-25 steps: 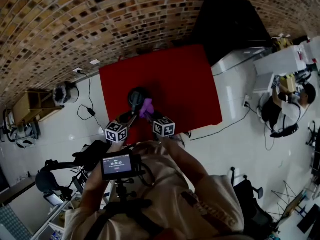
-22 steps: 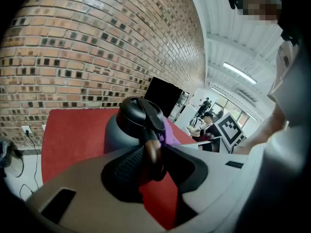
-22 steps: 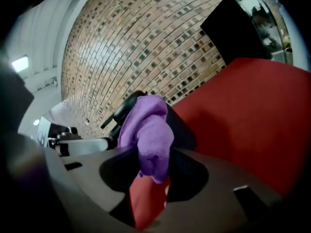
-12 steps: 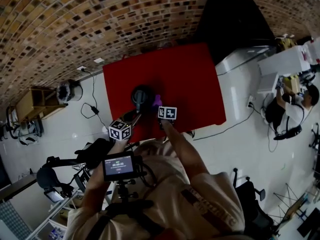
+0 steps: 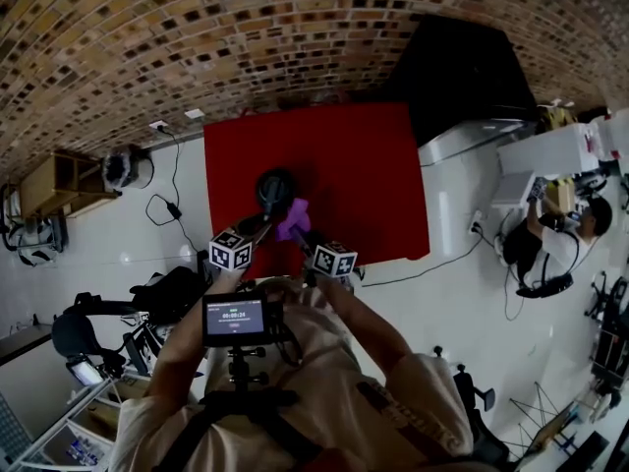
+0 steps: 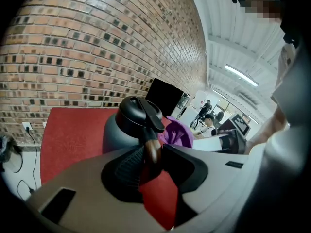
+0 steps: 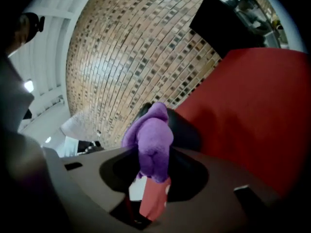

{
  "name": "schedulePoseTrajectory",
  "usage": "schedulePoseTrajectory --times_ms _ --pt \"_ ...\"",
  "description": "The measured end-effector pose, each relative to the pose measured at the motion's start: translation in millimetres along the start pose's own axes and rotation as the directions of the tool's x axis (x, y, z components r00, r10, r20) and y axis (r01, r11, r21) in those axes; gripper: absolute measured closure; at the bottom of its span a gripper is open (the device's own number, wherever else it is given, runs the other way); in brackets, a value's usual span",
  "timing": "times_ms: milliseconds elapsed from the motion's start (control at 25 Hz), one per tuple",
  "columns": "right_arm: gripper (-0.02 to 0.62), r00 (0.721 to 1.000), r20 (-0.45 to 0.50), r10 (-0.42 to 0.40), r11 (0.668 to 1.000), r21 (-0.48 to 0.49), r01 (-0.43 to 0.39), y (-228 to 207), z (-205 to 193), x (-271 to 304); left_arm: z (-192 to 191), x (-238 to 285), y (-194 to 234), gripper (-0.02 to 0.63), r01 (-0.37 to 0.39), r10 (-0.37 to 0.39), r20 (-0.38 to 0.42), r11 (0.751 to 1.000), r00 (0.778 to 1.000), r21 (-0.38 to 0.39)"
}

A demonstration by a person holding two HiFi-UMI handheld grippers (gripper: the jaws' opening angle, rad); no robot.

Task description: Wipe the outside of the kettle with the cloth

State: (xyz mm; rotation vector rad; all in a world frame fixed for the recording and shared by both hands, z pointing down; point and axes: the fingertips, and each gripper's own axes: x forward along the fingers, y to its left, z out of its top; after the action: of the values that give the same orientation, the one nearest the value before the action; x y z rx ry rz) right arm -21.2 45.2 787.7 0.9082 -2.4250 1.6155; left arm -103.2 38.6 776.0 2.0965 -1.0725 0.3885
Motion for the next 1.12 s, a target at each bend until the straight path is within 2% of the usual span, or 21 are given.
schedulePoseTrajectory --times_ms 80,160,280,400,480,600,680,720,880,1000,1120 --pt "0.428 0.996 -0.082 -0.023 0.997 -0.069 0.017 9.4 -20.0 21.2 0.7 -0.6 -0.4 0.485 -0.001 0.001 -0.002 1.000 1.000 0.001" --pt "0.428 0.986 -0.149 -0.078 0.992 -0.109 0.062 0.1 -39.5 45.2 0.2 -2.2 -0.1 0.486 -0.004 0.004 -0.010 1.000 1.000 -0.003" --pt "0.430 0.983 -0.167 -0.083 0.996 -0.052 0.075 -19.2 -48.4 66.7 -0.3 -4.6 0.1 0.499 -0.003 0.003 -0.022 1.000 1.000 -0.010" --pt "0.430 0.974 -0.210 -0.088 0.996 -0.040 0.082 -36.5 -53.9 75.0 0.7 -3.4 -0.3 0.500 0.013 -0.013 -0.033 1.000 0.999 0.000" --pt "0.430 0.956 -0.259 -0.138 0.990 -0.043 0.132 -57.5 -63.5 82.1 0.9 -2.5 -0.7 0.500 0.020 -0.020 -0.032 1.000 0.999 -0.002" --pt "0.430 0.913 -0.337 -0.231 0.972 -0.044 0.230 -102.4 -78.2 89.8 -0.6 -0.6 -2.4 0.500 0.022 -0.022 -0.040 1.000 0.999 0.000" --pt "0.433 0.889 -0.387 -0.245 0.966 -0.018 0.259 -125.4 -87.7 87.6 -2.6 -1.9 -3.4 0.497 0.023 -0.021 -0.063 0.999 0.998 0.031" --pt "0.433 0.887 -0.402 -0.228 0.968 0.002 0.250 -127.6 -88.6 84.6 -3.3 -3.0 -3.1 0.492 0.021 -0.017 -0.077 0.998 0.997 0.053" --pt "0.431 0.916 -0.372 -0.151 0.986 0.003 0.164 -115.2 -54.6 52.2 -2.4 -4.2 1.3 0.486 0.039 -0.014 -0.160 0.987 0.987 0.156" --pt "0.431 0.943 -0.279 -0.181 0.982 0.006 0.191 -133.7 -5.2 14.6 1.1 -6.5 3.0 0.480 0.077 -0.020 -0.221 0.964 0.975 0.254" --pt "0.431 0.965 -0.178 -0.192 0.980 0.023 0.199 -150.1 44.9 -7.6 1.7 -15.9 12.9 0.482 0.106 -0.005 -0.274 0.928 0.962 0.358"
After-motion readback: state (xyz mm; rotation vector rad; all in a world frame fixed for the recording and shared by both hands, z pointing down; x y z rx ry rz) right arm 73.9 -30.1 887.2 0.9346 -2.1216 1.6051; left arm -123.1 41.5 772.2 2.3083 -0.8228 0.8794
